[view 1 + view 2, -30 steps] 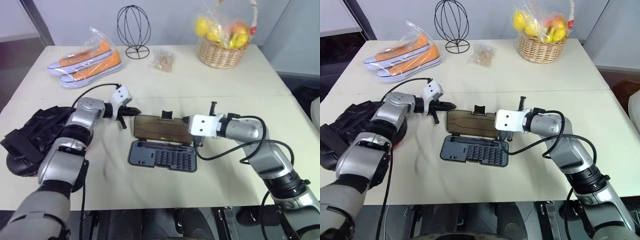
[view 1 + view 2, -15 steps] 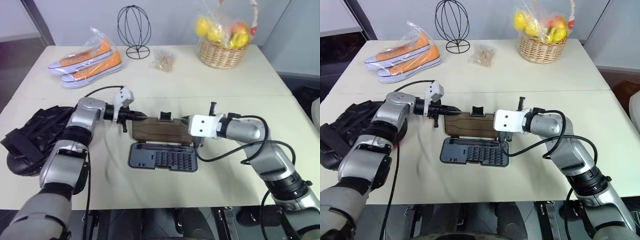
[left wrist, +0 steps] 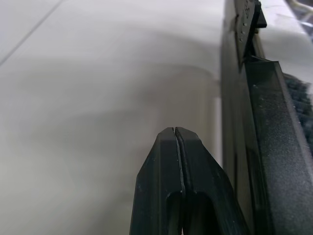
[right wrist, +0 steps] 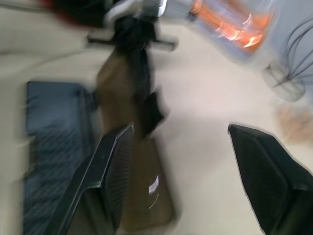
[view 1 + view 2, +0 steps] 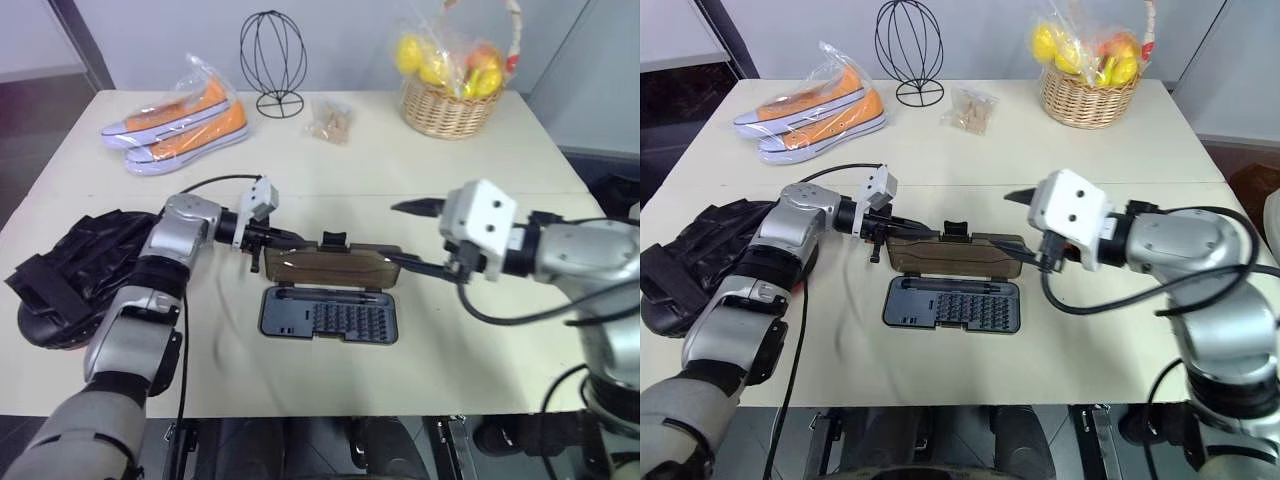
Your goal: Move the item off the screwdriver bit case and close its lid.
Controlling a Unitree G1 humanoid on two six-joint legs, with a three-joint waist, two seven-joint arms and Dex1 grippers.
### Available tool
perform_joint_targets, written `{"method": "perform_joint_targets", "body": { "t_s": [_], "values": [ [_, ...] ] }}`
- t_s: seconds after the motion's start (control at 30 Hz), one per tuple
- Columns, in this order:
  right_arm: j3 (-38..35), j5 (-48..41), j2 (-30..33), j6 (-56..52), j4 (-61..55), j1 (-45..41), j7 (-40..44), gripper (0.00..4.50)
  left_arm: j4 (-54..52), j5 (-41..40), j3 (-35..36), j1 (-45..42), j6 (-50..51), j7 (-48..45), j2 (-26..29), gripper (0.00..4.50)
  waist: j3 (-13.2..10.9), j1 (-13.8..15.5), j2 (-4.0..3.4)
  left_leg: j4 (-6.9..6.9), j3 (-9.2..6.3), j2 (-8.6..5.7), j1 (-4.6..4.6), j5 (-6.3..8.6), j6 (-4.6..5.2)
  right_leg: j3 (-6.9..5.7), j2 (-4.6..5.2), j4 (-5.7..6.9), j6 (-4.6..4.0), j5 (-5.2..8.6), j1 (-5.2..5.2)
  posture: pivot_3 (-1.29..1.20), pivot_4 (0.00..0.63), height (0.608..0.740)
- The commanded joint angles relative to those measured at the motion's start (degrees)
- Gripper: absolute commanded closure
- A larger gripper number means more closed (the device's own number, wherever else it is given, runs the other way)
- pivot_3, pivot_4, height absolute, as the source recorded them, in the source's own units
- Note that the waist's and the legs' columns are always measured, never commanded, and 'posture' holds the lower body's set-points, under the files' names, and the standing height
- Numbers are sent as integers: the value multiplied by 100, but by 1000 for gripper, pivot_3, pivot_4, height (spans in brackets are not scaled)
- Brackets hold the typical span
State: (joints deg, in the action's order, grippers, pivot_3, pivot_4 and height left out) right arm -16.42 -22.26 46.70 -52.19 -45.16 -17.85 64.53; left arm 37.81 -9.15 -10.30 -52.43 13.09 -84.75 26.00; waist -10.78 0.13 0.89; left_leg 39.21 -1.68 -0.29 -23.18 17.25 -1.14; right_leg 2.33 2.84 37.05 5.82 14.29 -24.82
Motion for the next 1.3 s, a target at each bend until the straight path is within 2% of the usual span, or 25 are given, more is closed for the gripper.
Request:
{"method": "perform_joint_targets", "body": {
  "t_s": [0.03, 0.13, 0.23, 0.37, 0.57, 0.67, 0.7, 0.73, 0.77, 0.8, 0.9, 1.03, 1.2, 1.3],
  "values": [
    [-1454, -1360, 300, -679, -562, 1082, 735, 1301, -1155, -470, 54, 40, 674, -445, 204, 4500, 0, 39, 0, 0, 0, -1, -2, 0, 0, 0, 0, -2, 0, 0, -1, 0, 150, 740],
    [-1598, -1481, 281, -495, -662, 1685, 475, 1301, -2367, -963, -276, 473, 1208, -755, 690, 4500, 1, -55, -2, 1, 11, 3, 15, 1, 1, 11, -5, 7, 0, 0, 4, 0, 150, 740],
    [-1421, -1374, 135, -323, -610, 1973, -39, 1301, -3222, -1347, -590, 817, 1394, -775, 1158, 4500, 2, -119, -4, -10, 14, 13, 86, 2, 2, 16, -12, 7, -1, 3, 66, 0, 150, 740],
    [-1101, -1234, 80, -8, -623, 2371, -478, 1301, -3215, -1166, -1139, 935, 718, -775, 1599, 4500, 2, -91, -4, -5, 11, 18, 90, 0, 0, 16, -21, 12, -2, 3, 69, 0, 150, 740],
    [-1109, -1685, 83, 109, -776, 2547, -819, 1301, -1914, -529, -1085, 377, 40, -654, 1064, 4500, -1, -45, 3, 7, 12, 6, 80, -1, -1, 15, -16, 7, -1, 2, 73, 0, 150, 740],
    [-1071, -2042, 105, 111, -1054, 2742, -894, 1301, -985, -596, -714, -380, -8, -327, 491, 4500, -2, -14, 5, 6, 10, 6, 78, 0, 0, 14, -16, 5, 0, 2, 71, 0, 150, 740],
    [-1030, -2088, 118, 121, -1122, 2795, -966, 1801, -713, -604, -617, -586, 10, -237, 351, 4500, -5, -7, 9, 6, 9, 5, 75, 0, 0, 11, -17, 5, 1, 2, 71, 0, 150, 740],
    [-893, -2064, 107, 119, -1194, 2849, -1092, 2086, -279, -498, -567, -832, -80, -80, 214, 4500, -4, -3, 9, 7, 9, 5, 75, 0, 0, 11, -17, 4, 1, 2, 69, 0, 150, 740],
    [-800, -2061, 101, 113, -1250, 2894, -1199, 2628, 16, -408, -535, -984, -163, 6, 132, 4500, -4, 2, 10, 7, 9, 4, 76, 0, 1, 12, -17, 5, 1, 2, 70, 0, 150, 740],
    [-522, -1929, 50, 103, -1290, 2880, -1439, 2990, 463, -201, -568, -1124, -551, 171, 40, 4500, -4, -15, 12, 7, 9, 4, 76, 0, 1, 11, -18, 5, 1, 2, 70, 0, 150, 740],
    [452, -1516, -110, 147, -1359, 2817, -2056, 4451, 1346, 233, -709, -1315, -1480, 239, -150, 4500, -1, -103, 10, 3, 10, 5, 83, 1, 2, 14, -20, 6, 1, 2, 70, 0, 150, 740],
    [2103, -799, -423, 335, -1068, 2351, -2613, 4451, 1999, 762, -977, -1243, -2169, 200, -461, 4500, -2, -105, 11, -1, 10, 6, 79, 0, 1, 16, -23, 10, 0, 2, 59, 0, 150, 740],
    [3563, 222, -766, 507, -258, 1625, -3163, 4451, 2002, 1298, -1334, -845, -2772, 80, -709, 4500, 0, -86, 20, 4, 13, 2, 71, 0, 1, 17, -15, 9, 1, 2, 54, 0, 150, 740],
    [4112, 724, -846, 493, 181, 1337, -3362, 4451, 1788, 1390, -1384, -607, -2921, 8, -791, 4500, 1, -63, 22, 3, 11, 3, 71, 0, 1, 17, -14, 10, 1, 2, 53, 0, 150, 740]
  ]
}}
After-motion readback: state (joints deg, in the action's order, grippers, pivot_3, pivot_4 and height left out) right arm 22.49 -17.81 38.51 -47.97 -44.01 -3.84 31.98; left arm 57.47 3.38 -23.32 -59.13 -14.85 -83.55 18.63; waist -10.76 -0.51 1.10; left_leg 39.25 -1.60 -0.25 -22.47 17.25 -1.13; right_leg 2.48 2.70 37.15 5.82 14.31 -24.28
